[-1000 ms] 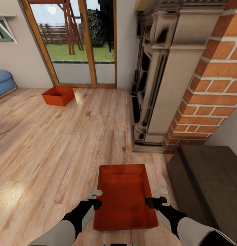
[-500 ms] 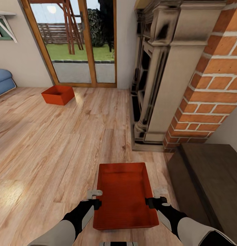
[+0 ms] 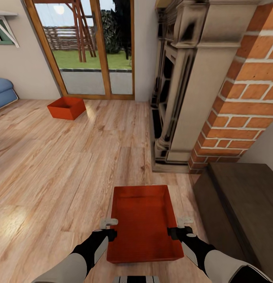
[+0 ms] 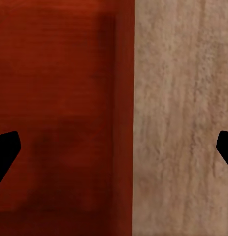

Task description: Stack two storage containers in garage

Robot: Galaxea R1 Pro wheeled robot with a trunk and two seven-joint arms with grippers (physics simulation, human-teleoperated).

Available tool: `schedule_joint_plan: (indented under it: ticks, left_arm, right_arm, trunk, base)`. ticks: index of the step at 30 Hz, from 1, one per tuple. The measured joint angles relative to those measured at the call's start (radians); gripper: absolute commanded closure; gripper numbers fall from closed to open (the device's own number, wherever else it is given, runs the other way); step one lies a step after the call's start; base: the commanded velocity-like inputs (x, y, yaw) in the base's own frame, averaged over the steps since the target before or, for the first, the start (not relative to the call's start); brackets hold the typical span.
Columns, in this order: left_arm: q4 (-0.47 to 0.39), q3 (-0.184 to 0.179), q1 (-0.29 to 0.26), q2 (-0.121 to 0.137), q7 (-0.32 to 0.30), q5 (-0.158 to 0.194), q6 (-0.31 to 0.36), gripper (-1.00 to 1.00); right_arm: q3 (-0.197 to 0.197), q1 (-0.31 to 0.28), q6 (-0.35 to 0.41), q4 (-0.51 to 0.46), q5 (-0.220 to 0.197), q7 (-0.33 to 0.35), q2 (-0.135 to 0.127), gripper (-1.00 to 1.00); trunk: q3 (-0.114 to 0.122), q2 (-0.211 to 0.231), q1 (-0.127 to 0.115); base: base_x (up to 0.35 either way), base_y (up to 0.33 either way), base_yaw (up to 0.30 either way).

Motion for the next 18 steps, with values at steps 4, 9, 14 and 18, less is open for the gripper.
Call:
schedule_joint_plan:
  ticks: [4, 9, 14, 18]
  left_arm:
    - [0.001, 0.000, 0.000, 0.000, 0.000, 0.001, 0.000, -1.00]
    - [0.000, 0.000, 0.000, 0.001, 0.000, 0.001, 0.000, -1.00]
    - [0.000, 0.000, 0.000, 0.001, 0.000, 0.001, 0.000, -1.00]
    - [0.000, 0.000, 0.000, 0.001, 0.000, 0.001, 0.000, -1.00]
  right_arm:
    - [0.000, 0.000, 0.000, 0.000, 0.000, 0.000, -0.001, -1.00]
    - [0.000, 0.000, 0.000, 0.000, 0.000, 0.000, -0.001, -1.00]
    - [0.000, 0.000, 0.000, 0.000, 0.000, 0.000, -0.001, -1.00]
    - [0.000, 0.000, 0.000, 0.000, 0.000, 0.000, -0.001, -1.00]
  trunk:
    - [-0.013, -0.028, 0.015]
    - [-0.016, -0.035, 0.019]
    - [-0.016, -0.035, 0.019]
    - [-0.016, -0.035, 0.019]
  base:
    - [0.000, 0.000, 0.000]
    - [0.000, 0.000, 0.000]
    - [0.000, 0.000, 0.000]
    - [0.000, 0.000, 0.000]
